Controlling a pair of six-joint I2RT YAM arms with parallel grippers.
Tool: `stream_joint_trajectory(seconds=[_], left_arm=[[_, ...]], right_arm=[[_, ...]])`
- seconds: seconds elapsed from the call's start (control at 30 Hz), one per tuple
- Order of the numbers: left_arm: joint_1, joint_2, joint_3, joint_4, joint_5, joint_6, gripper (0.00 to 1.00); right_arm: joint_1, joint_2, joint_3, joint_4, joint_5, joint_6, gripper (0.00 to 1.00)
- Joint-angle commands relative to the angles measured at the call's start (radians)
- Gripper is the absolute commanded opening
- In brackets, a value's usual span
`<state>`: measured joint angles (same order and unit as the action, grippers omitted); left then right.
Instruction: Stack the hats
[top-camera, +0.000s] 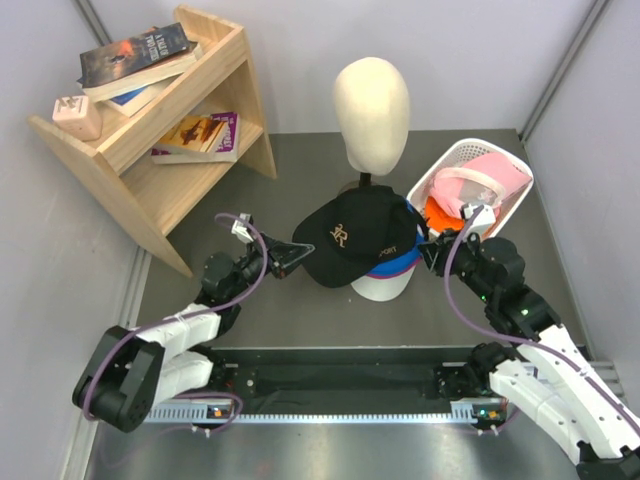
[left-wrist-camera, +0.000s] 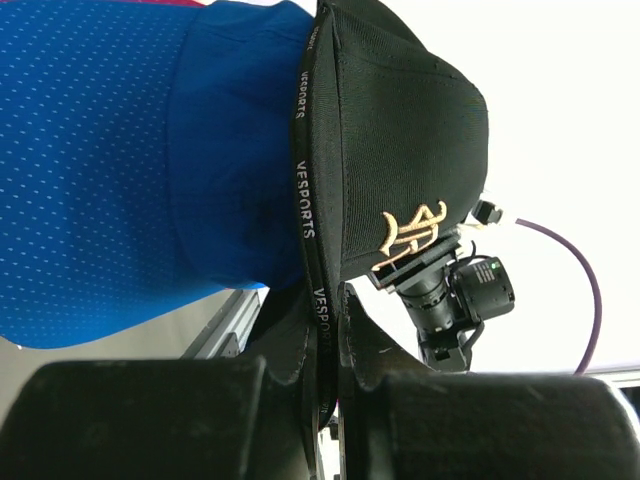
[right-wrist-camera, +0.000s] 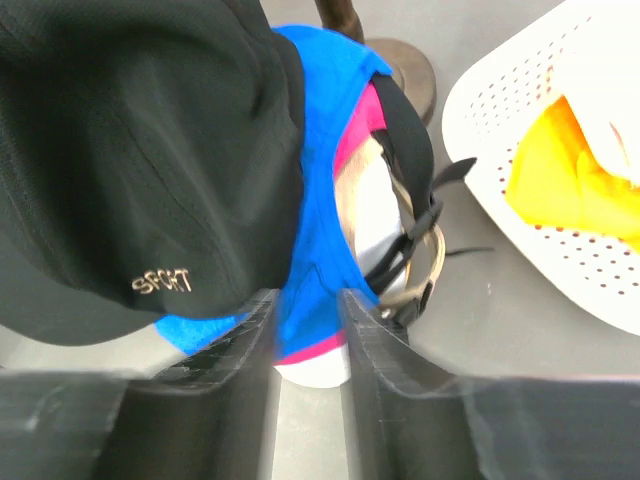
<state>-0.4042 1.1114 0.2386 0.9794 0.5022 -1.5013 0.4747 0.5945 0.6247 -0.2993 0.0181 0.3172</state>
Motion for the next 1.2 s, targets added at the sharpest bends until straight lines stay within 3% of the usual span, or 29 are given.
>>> stream_joint_trajectory(seconds=[0.0, 0.1, 0.23, 0.47, 0.8, 1.03, 1.07, 1.17], left_arm=[[0.011, 0.060, -0.021, 0.038, -0.004, 0.027, 0.00], [0.013, 0.096, -0.010, 0.064, 0.018, 0.030, 0.00], [0.019, 0.130, -0.009, 0.133, 0.041, -0.002, 0.00], [0.022, 0.140, -0.010, 0.147, 0.050, -0.004, 0.00], [0.030, 0.120, 0.014, 0.102, 0.073, 0.019, 0.00], [0.034, 0.087, 0.018, 0.054, 0.056, 0.061, 0.00], [0.036, 0.079, 0.019, 0.050, 0.052, 0.067, 0.02], [0.034, 0.062, 0.027, 0.019, 0.035, 0.095, 0.22]], right_arm=[[-0.005, -0.033, 0.064, -0.029, 0.037, 0.002, 0.45], [-0.002, -0.035, 0.104, -0.021, 0.034, -0.012, 0.63], [-0.004, -0.030, 0.148, 0.046, 0.003, -0.030, 0.70], [-0.005, 0.143, 0.201, 0.136, 0.002, -0.029, 0.53], [-0.008, 0.266, 0.182, 0.187, -0.015, -0.021, 0.45], [-0.010, 0.242, 0.176, 0.157, 0.026, -0.023, 0.00], [-0.008, 0.237, 0.176, 0.152, 0.026, -0.023, 0.00], [-0.008, 0.225, 0.182, 0.129, 0.037, -0.020, 0.00]])
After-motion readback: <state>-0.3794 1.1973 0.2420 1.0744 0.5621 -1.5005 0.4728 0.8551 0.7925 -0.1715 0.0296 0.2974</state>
